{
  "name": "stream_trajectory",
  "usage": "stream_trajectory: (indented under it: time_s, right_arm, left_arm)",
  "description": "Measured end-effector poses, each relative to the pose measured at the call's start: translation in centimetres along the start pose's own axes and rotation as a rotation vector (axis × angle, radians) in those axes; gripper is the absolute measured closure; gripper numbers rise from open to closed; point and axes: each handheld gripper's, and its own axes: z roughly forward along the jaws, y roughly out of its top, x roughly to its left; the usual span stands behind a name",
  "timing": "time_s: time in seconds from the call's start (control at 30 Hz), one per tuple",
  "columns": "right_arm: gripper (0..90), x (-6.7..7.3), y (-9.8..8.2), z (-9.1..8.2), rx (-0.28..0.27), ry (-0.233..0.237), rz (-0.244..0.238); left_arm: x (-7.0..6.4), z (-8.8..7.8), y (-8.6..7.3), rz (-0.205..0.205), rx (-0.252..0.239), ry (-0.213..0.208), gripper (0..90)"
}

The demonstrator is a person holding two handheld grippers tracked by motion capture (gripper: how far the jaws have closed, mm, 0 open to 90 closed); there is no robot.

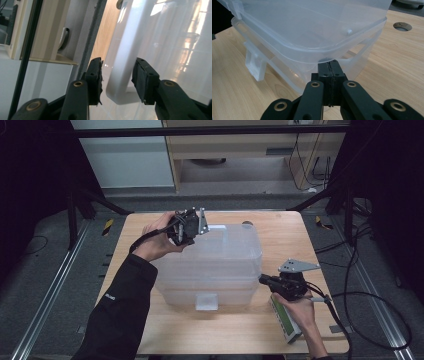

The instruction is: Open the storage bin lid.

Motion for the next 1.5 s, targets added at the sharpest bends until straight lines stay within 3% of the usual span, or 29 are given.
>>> stream_trajectory:
  time_s: [0.1,0.4,0.43,0.63,0.67,0.7,0.87,1.0,1.1,1.27,1.5]
  right_arm:
    - [90.0,0.0,0.0,0.0,0.001,0.0,0.002]
    - [90.0,0.0,0.0,0.0,0.006,-0.004,-0.002]
    - [90.0,0.0,0.0,0.0,0.006,-0.004,-0.002]
    - [90.0,0.1,-0.1,0.0,0.014,-0.006,-0.003]
    - [90.0,0.1,-0.1,0.1,0.013,-0.006,-0.003]
    - [90.0,0.1,-0.1,0.1,0.014,-0.007,-0.003]
    - [90.0,0.2,-0.1,0.1,0.012,-0.012,-0.003]
    - [90.0,0.2,-0.1,0.1,0.012,-0.013,-0.001]
    - [90.0,0.2,-0.1,0.1,0.012,-0.013,-0.001]
    - [90.0,0.2,-0.1,0.1,0.014,-0.013,0.003]
    - [90.0,0.2,-0.1,0.1,0.015,-0.014,0.006]
  left_arm:
    - [-0.1,-0.5,-0.2,-0.006,-0.01,-0.008,56.6]
    - [0.2,-3.6,-2.5,-0.114,-0.085,0.0,51.8]
    - [0.2,-3.6,-2.5,-0.114,-0.085,0.0,52.3]
    - [0.8,-5.2,-5.2,-0.215,-0.096,0.027,54.3]
    - [0.8,-5.2,-5.2,-0.215,-0.096,0.027,54.5]
    - [0.8,-5.5,-6.1,-0.265,-0.109,0.037,55.1]
    - [0.5,-6.1,-8.5,-0.399,-0.136,0.073,57.7]
    - [0.1,-6.2,-10.4,-0.505,-0.128,0.122,59.4]
    - [-0.3,-6.6,-11.8,-0.6,-0.151,0.157,61.5]
    - [-1.0,-7.4,-14.1,-0.715,-0.189,0.207,66.8]
    - [-3.1,-8.1,-17.3,-0.824,-0.23,0.257,72.6]
